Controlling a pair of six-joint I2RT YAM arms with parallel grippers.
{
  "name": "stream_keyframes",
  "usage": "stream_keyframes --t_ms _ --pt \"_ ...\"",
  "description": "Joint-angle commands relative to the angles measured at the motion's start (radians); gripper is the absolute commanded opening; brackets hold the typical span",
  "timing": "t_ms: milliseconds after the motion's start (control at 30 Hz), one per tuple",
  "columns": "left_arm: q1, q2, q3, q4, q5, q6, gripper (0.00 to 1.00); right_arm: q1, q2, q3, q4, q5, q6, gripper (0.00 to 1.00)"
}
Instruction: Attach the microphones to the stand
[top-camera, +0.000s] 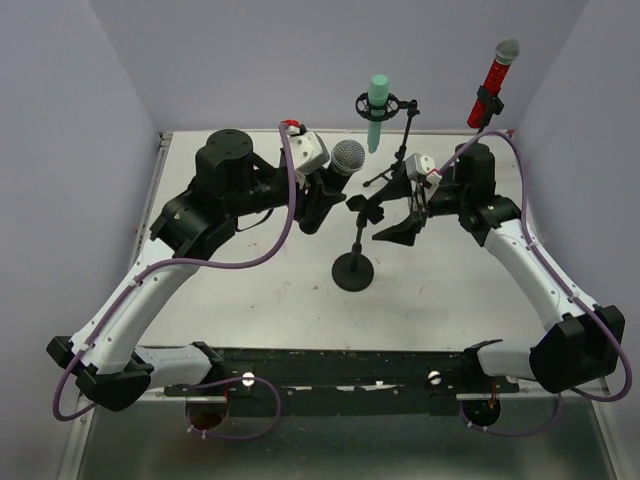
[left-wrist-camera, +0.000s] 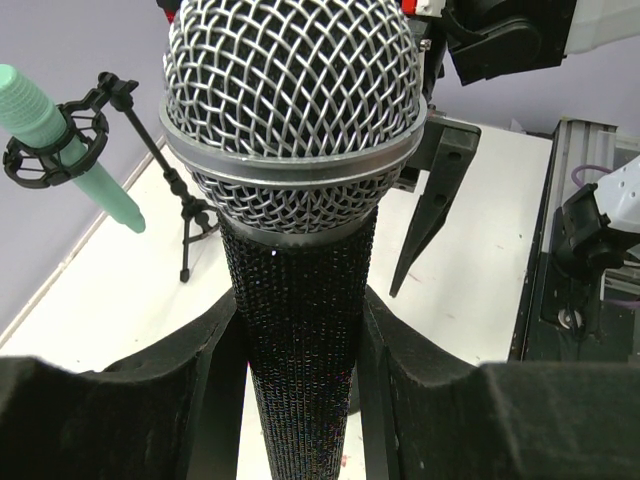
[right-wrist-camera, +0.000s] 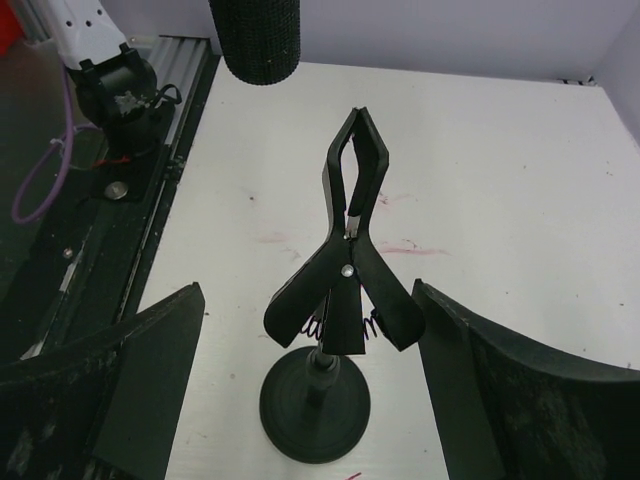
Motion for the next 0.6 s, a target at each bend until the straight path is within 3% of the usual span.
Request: stream_keyframes --t_ms 0,167,300,333,567 --pt "0.003 0.000 0.039 0.059 0.035 -0.008 0.00 0.014 0.006 -0.016 0.069 -0.014 0.058 0.89" --pt "0.006 0.009 0.045 0.067 0.040 -0.012 0.00 0.015 0.001 -0.014 0.073 -0.004 0.070 0.71" --pt "0.006 0.037 0.079 0.055 0.043 0.003 0.00 0.015 -0.005 -0.025 0.072 0.006 0.069 0.36" --pt "0.006 0.044 0.089 0.052 0.043 0.006 0.00 0.014 -0.008 -0.028 0.073 0.007 0.066 0.31" --pt "0.006 0.150 0.201 0.004 0.107 0.014 0.00 0.015 -0.022 -0.045 0.072 0.013 0.056 0.16"
